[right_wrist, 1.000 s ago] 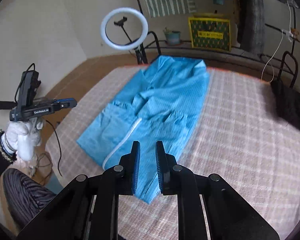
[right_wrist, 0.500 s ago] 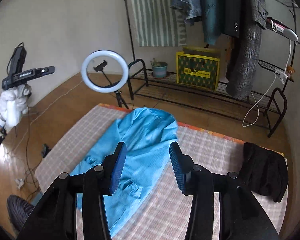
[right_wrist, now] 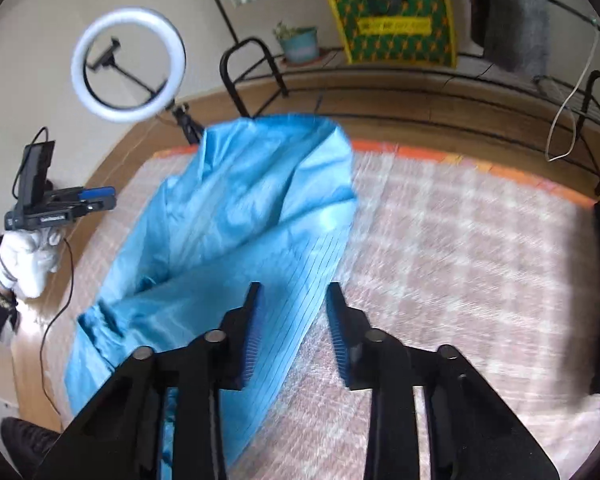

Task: Fold large clothes
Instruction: 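Grasp the coat collar with both grippers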

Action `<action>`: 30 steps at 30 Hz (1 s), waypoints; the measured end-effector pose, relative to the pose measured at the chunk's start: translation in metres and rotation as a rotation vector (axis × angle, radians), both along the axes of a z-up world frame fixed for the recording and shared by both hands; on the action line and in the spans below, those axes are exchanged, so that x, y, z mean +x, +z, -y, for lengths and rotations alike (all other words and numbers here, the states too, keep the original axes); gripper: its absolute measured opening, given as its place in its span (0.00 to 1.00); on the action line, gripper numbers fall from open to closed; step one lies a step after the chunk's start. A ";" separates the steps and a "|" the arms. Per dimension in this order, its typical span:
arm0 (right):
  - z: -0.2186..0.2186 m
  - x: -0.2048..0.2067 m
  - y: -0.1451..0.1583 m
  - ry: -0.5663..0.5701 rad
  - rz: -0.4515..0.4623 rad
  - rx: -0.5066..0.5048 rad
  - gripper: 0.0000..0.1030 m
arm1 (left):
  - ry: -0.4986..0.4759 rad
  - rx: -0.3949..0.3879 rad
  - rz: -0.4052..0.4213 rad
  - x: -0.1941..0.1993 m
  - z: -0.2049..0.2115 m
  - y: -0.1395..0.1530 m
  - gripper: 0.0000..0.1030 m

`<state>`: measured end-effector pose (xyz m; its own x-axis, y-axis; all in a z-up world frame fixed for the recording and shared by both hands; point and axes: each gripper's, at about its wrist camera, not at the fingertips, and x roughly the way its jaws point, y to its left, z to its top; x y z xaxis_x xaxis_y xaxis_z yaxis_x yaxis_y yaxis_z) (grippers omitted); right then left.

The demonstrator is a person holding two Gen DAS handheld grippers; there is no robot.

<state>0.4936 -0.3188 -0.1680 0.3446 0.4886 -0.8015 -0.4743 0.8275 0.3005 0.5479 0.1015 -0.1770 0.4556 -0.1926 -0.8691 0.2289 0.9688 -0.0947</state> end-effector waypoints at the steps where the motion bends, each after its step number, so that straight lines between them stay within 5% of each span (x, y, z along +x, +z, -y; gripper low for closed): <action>1: -0.006 0.002 -0.009 0.012 -0.001 -0.008 0.23 | -0.006 0.003 -0.013 0.000 0.002 -0.013 0.46; 9: -0.041 0.021 -0.049 0.065 0.023 -0.063 0.19 | -0.008 0.017 0.012 0.014 0.013 -0.048 0.50; 16: -0.038 0.027 -0.029 0.137 0.121 -0.073 0.20 | -0.007 -0.029 0.069 0.035 0.003 -0.018 0.53; 18: -0.028 0.037 -0.020 0.112 0.146 -0.048 0.29 | 0.014 -0.060 0.091 0.047 0.001 -0.007 0.54; 20: -0.017 0.053 -0.015 0.054 0.174 -0.036 0.54 | 0.025 -0.074 0.116 0.061 0.005 0.001 0.54; 21: -0.013 0.064 -0.016 0.026 0.180 -0.027 0.58 | 0.024 -0.084 0.116 0.069 0.009 0.003 0.55; 30: -0.022 0.139 -0.044 -0.002 0.044 0.098 0.60 | 0.034 -0.124 0.068 0.126 0.034 -0.017 0.58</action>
<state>0.6325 -0.2967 -0.2117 0.3795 0.5631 -0.7341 -0.4873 0.7961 0.3587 0.6736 0.0674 -0.1945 0.5209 -0.2803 -0.8063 0.2065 0.9579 -0.1996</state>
